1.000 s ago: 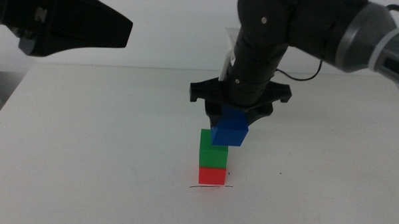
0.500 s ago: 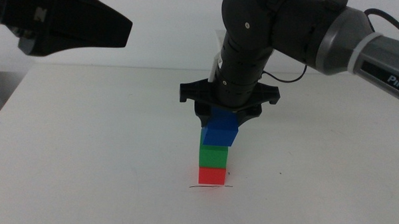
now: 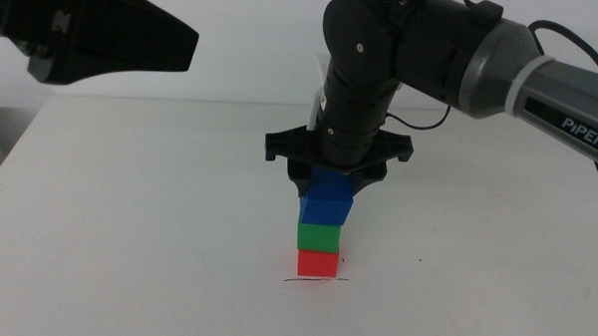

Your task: Stack red cubes first, then green, then blue cubes in a specific spot.

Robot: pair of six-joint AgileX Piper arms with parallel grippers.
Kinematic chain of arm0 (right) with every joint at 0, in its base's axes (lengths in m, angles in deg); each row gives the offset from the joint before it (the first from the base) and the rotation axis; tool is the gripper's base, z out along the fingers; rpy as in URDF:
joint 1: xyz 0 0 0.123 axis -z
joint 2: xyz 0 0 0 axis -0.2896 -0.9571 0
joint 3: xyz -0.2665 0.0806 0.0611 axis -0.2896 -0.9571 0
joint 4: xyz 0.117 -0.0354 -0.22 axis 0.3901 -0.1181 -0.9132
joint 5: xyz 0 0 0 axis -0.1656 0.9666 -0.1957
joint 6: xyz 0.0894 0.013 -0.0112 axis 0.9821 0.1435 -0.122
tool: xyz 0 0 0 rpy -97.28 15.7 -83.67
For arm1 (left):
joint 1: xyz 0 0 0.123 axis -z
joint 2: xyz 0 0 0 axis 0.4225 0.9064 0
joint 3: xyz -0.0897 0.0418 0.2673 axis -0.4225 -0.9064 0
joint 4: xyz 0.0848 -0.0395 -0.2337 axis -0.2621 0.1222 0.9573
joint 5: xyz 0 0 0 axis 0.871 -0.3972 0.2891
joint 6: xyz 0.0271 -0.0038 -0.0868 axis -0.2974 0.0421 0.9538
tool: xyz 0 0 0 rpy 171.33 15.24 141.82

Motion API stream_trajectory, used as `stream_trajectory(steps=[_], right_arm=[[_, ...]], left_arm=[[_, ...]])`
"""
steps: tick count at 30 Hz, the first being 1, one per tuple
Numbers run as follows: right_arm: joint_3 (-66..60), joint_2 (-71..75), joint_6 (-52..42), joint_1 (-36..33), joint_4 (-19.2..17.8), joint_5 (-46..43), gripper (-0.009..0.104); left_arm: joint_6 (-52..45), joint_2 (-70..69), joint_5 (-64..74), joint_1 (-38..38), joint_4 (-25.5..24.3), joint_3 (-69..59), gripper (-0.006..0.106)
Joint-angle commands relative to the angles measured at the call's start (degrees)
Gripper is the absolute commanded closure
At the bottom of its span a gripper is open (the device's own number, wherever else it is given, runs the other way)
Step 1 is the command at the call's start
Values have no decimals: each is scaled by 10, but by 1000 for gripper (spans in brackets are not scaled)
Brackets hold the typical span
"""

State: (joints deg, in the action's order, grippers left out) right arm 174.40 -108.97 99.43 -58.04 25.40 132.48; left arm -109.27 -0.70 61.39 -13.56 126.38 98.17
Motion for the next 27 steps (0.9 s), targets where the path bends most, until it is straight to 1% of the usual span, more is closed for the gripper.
stream_trajectory(steps=[1, 4, 6, 10, 11, 13, 20, 24, 27], right_arm=[[19, 32, -5, -3, -3, 0, 78], [19, 32, -5, -3, -3, -1, 74], [19, 32, -13, -3, -5, 0, 67], [19, 32, -16, -3, -5, -1, 57], [19, 32, -20, -3, -5, -1, 51], [19, 32, -23, -3, -6, -1, 44], [19, 32, -25, -3, -9, -5, 26], [20, 41, -28, -2, -9, -5, 21], [25, 62, -40, 4, -11, -4, 21]], left_arm=[[2, -6, -26, -1, 28, 12, 7], [2, -6, -26, -1, 28, 12, 7], [2, -6, -26, -1, 28, 12, 7], [2, -6, -26, -1, 28, 12, 7], [2, -6, -26, -1, 28, 12, 7], [2, -6, -26, -1, 28, 12, 7], [2, -6, -26, -1, 28, 12, 7], [2, -6, -26, -1, 28, 12, 7], [2, -6, -26, -1, 28, 12, 7]])
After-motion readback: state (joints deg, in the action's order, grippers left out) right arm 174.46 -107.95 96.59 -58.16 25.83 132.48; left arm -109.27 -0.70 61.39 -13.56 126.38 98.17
